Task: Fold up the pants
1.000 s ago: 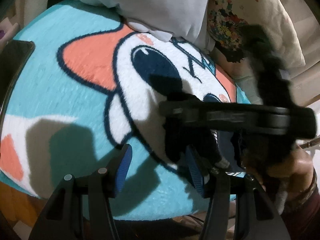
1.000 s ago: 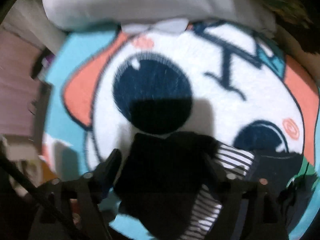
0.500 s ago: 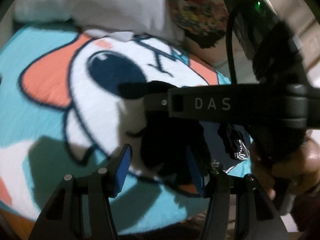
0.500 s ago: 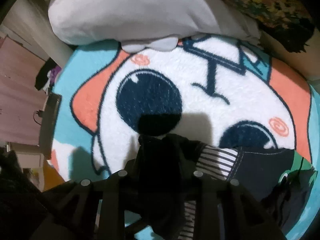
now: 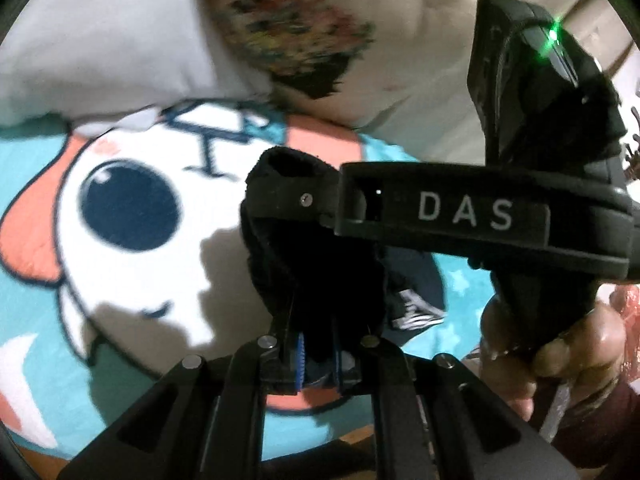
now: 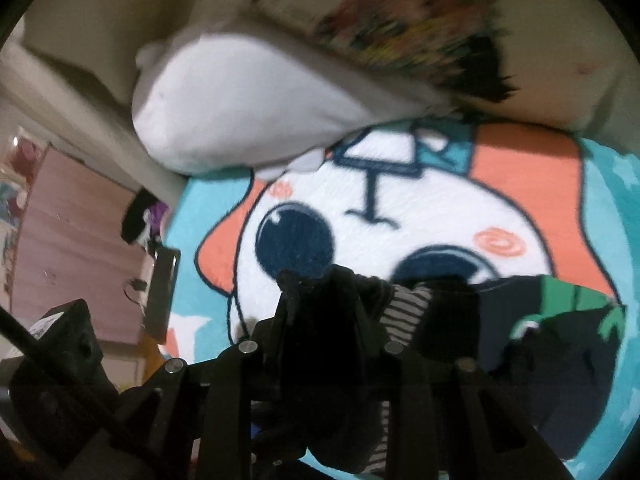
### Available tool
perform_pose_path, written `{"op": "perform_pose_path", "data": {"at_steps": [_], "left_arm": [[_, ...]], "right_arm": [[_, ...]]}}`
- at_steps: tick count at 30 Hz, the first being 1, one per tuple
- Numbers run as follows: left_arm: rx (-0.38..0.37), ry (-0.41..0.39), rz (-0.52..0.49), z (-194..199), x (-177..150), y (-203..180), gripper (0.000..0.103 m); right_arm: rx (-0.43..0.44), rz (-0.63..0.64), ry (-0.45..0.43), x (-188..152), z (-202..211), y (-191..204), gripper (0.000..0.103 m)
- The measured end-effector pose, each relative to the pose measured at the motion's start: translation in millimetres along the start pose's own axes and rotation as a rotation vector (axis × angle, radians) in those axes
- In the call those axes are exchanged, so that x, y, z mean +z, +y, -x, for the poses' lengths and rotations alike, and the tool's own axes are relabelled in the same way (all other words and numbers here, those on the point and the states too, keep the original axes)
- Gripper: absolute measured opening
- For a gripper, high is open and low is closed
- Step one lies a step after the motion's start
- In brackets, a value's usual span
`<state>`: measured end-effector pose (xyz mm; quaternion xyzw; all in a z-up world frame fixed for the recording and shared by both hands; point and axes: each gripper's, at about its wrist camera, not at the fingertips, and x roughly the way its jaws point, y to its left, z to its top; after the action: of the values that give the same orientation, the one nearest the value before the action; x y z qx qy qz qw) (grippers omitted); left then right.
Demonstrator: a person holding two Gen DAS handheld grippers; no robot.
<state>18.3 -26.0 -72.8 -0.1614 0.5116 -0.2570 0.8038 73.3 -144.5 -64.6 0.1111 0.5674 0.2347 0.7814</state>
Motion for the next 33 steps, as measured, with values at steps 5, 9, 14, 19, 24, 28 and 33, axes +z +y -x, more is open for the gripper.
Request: {"op": "perform_pose_path", "data": {"at_steps": [5, 9, 14, 19, 24, 28, 33], "left_arm": [[-0.029, 0.034, -0.057, -33, 13, -47, 0.010], [-0.018, 0.073, -0.109, -66, 14, -83, 0.010], [-0.022, 0.119, -0.106, -84, 8, -104, 0.015], [-0.007, 0.096, -0.046, -64, 9, -96, 0.024], [0.079, 0.054, 0.069, -44, 7, -67, 0.034], [0.150, 0.060, 0.123, -49, 4, -51, 0.034], [0.130, 0.083, 0.084, -74, -1, -68, 0.034]], "right_arm": [[0.005, -0.073, -0.062, -5, 38, -51, 0.028], [0.007, -0.166, -0.084, -18, 60, -108, 0.028], [0.005, -0.236, -0.079, -36, 59, -165, 0.028], [0.019, -0.281, -0.086, -46, 55, -202, 0.031], [-0.019, -0.318, -0.116, -51, 70, -231, 0.049], [-0.082, -0.278, -0.225, -54, 106, -226, 0.049], [0.230, -0.257, -0.261, -56, 114, -205, 0.046]]}}
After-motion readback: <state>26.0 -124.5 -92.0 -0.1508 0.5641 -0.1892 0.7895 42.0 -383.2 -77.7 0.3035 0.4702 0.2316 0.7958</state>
